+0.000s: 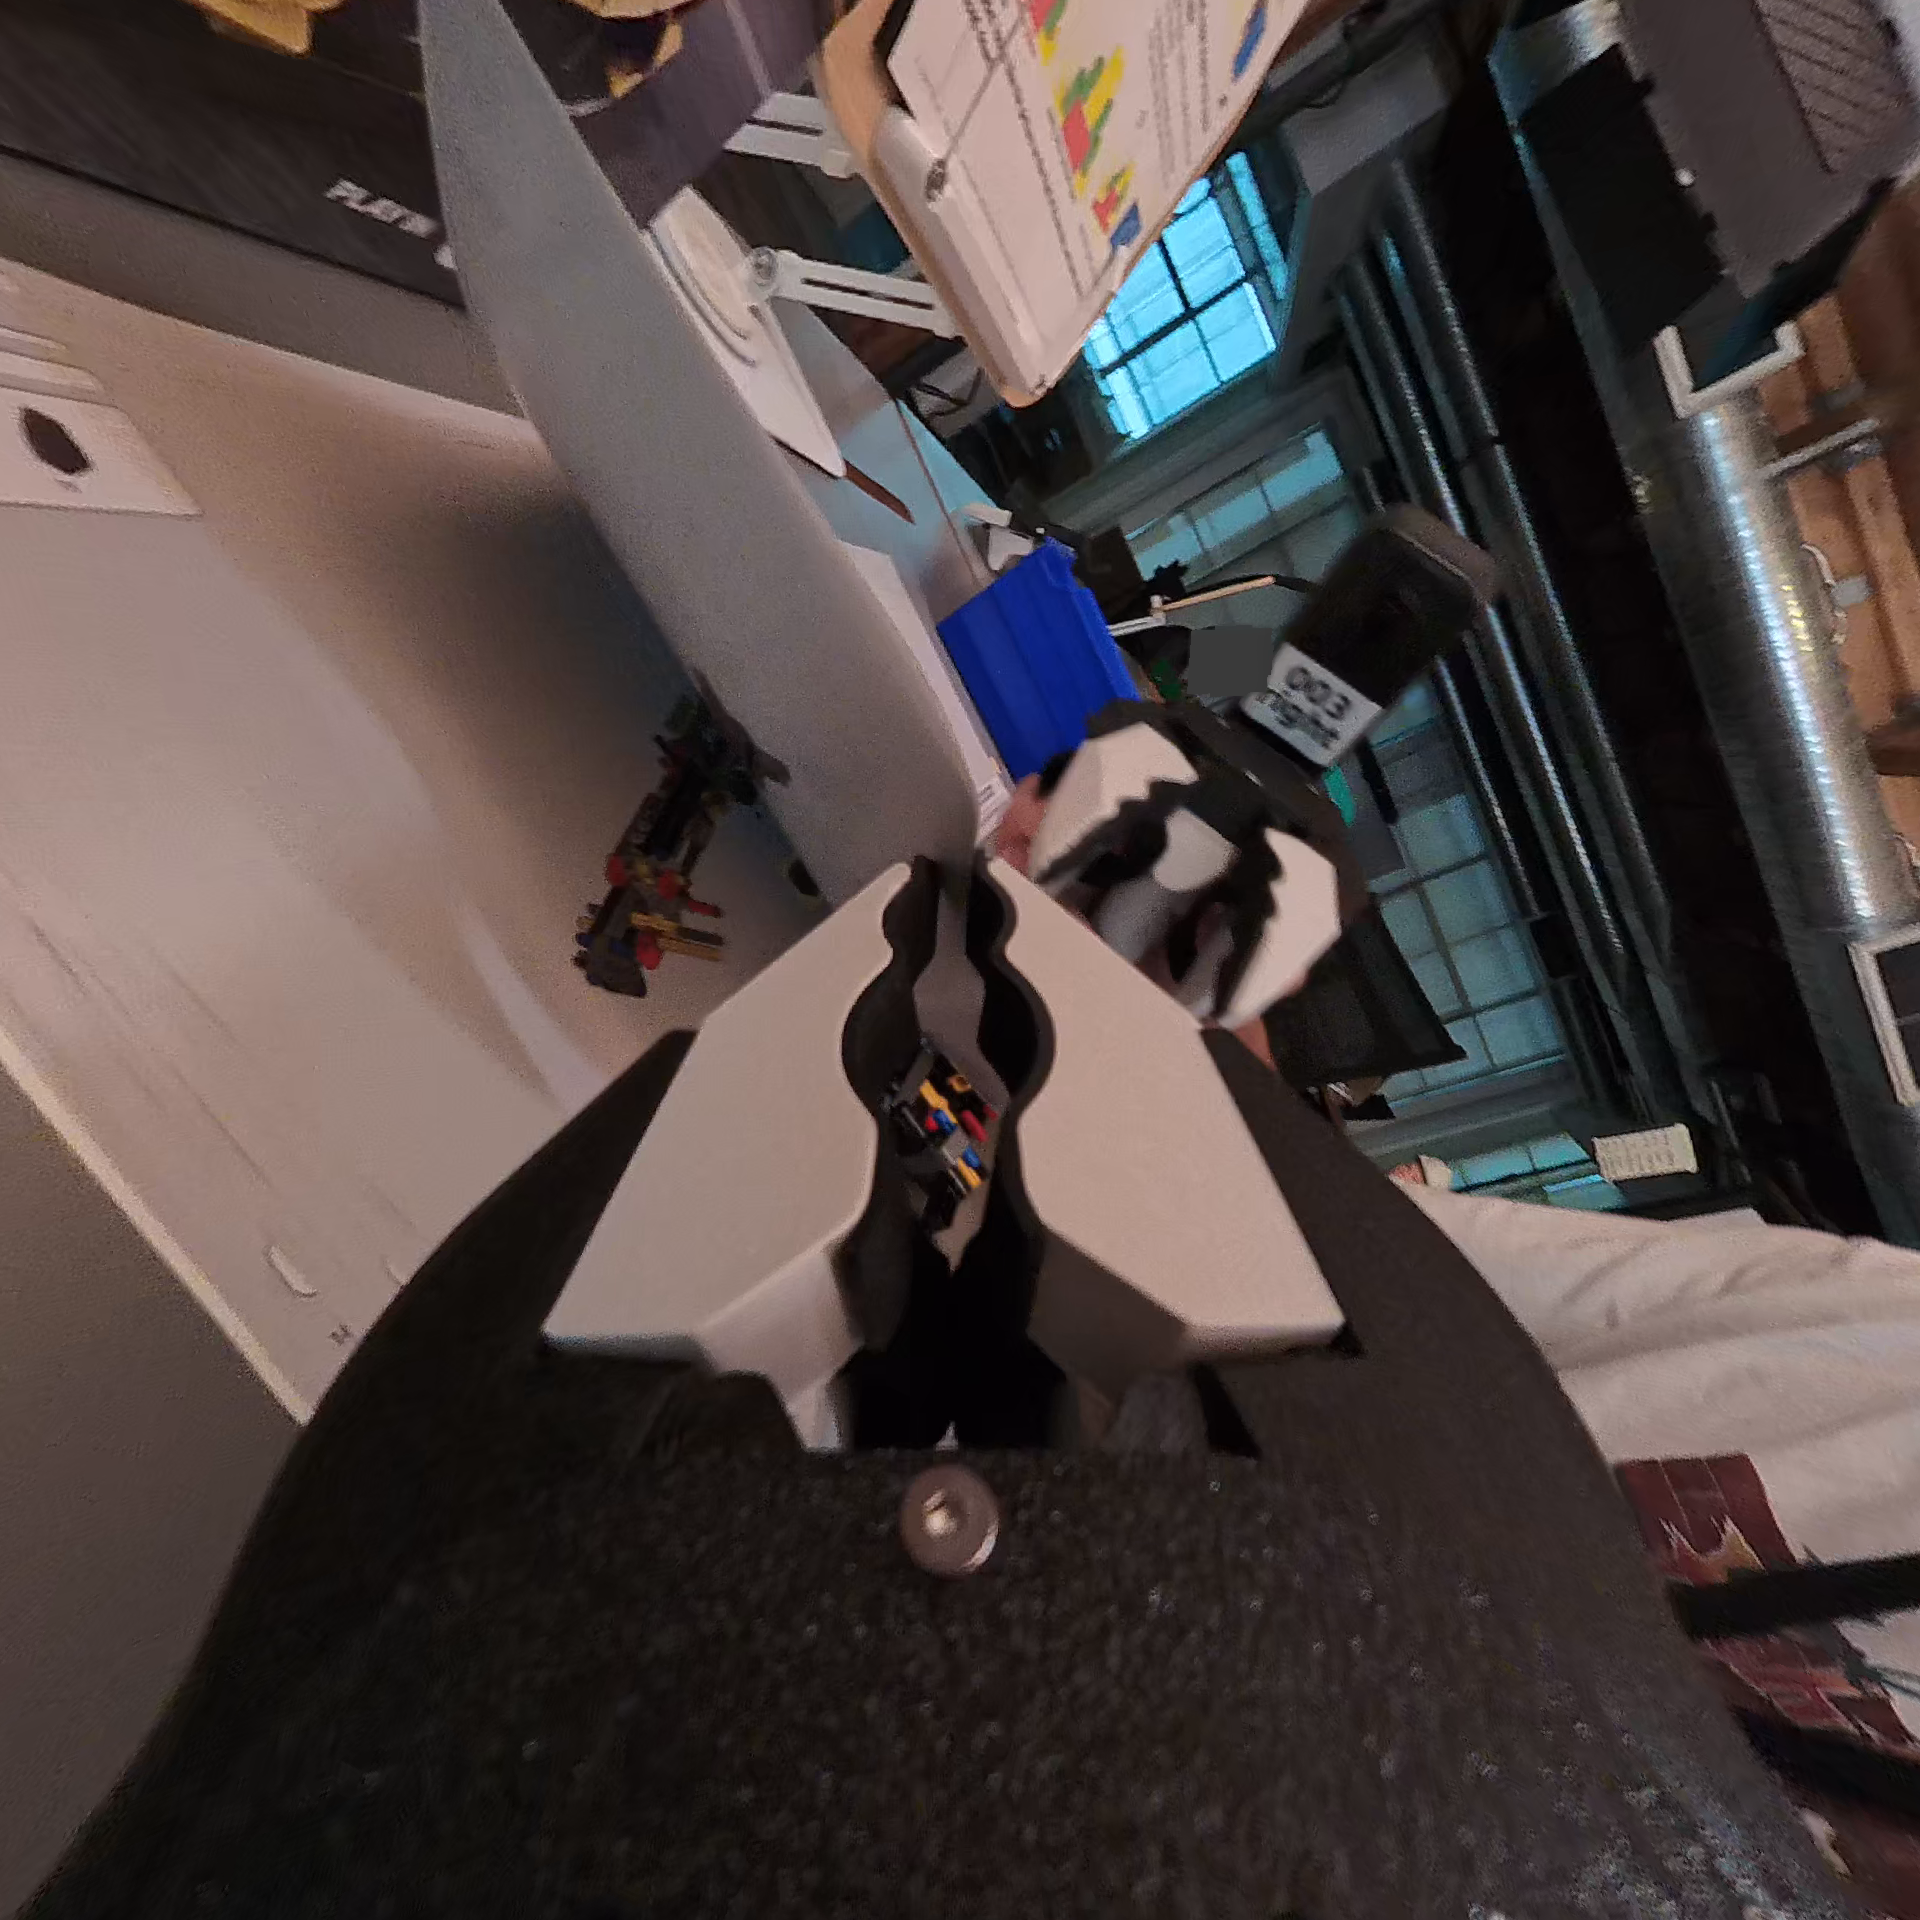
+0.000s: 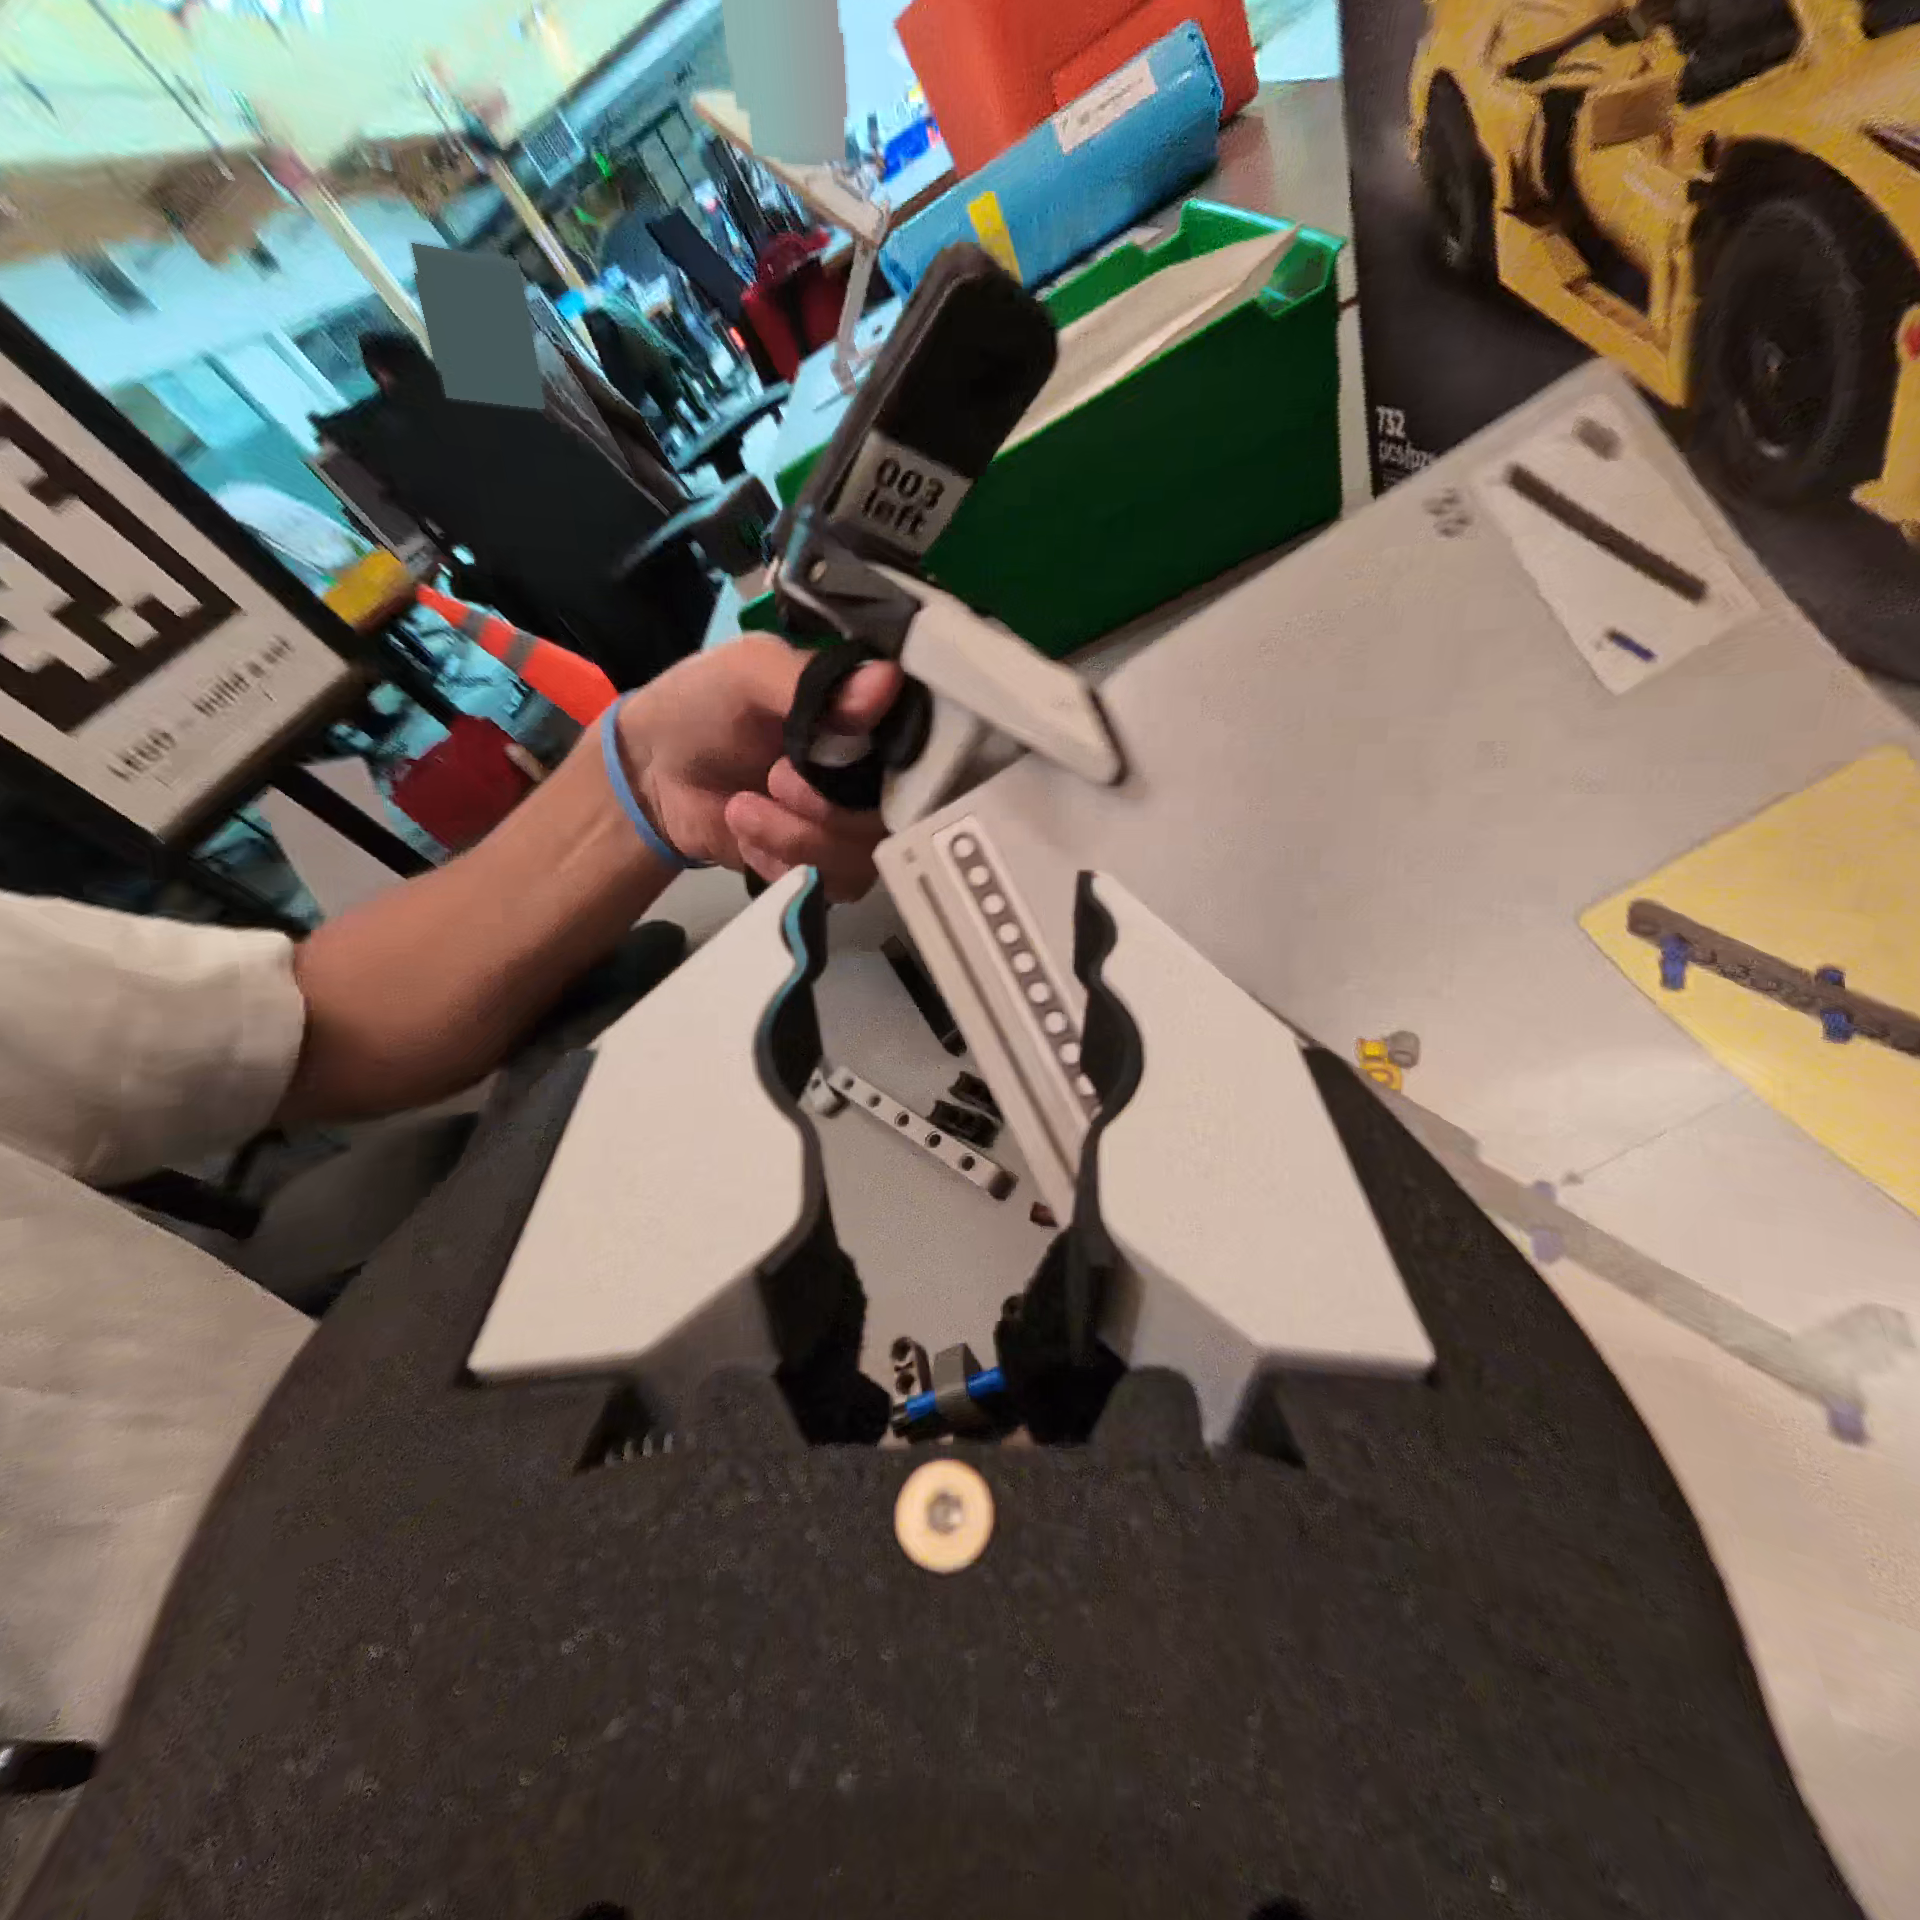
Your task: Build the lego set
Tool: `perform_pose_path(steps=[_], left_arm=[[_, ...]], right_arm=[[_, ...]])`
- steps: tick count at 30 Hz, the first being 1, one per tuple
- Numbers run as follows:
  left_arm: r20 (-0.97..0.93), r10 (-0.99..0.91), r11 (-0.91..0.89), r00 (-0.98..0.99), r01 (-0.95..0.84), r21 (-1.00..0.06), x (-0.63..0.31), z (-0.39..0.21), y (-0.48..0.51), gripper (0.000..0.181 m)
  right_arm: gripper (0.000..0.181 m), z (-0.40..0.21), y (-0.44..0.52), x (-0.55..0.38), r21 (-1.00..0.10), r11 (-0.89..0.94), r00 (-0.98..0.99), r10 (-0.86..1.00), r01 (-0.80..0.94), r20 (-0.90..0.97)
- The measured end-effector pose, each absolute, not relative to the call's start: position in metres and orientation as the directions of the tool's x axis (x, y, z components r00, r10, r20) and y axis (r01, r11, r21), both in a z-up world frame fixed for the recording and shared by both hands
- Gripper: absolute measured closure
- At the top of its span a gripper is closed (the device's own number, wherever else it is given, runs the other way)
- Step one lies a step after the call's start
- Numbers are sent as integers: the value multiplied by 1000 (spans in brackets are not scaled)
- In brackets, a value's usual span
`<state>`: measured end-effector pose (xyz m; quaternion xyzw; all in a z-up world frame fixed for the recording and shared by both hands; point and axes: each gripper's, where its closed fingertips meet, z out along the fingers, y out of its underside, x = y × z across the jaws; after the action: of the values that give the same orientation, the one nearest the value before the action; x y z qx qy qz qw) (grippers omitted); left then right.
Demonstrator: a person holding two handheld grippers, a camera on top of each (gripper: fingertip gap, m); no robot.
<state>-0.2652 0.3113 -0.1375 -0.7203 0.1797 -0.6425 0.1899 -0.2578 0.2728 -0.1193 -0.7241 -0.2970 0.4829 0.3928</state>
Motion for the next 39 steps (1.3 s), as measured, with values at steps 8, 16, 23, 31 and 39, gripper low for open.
perform_pose_path(steps=[8,16,23,31,39], left_arm=[[851,-519,-855,82,-61,-516,-263,-145,298,178],[848,-528,-849,39,-49,-526,-258,-136,293,175],[835,-545,-839,79,-56,-542,-263,-142,292,175],[847,-529,-848,46,19,-530,-271,-132,299,179],[848,-530,-848,24,5,-530,-266,-131,294,179]], right_arm=[[125,-161,293,-271,-864,-366,492,854,345,-165],[144,-155,304,-268,-860,-444,529,807,253,-261],[181,-153,303,-265,-862,-437,526,812,257,-255],[154,-138,272,-277,-882,-335,405,895,332,-188],[158,-132,265,-279,-888,-208,426,905,411,-15]])
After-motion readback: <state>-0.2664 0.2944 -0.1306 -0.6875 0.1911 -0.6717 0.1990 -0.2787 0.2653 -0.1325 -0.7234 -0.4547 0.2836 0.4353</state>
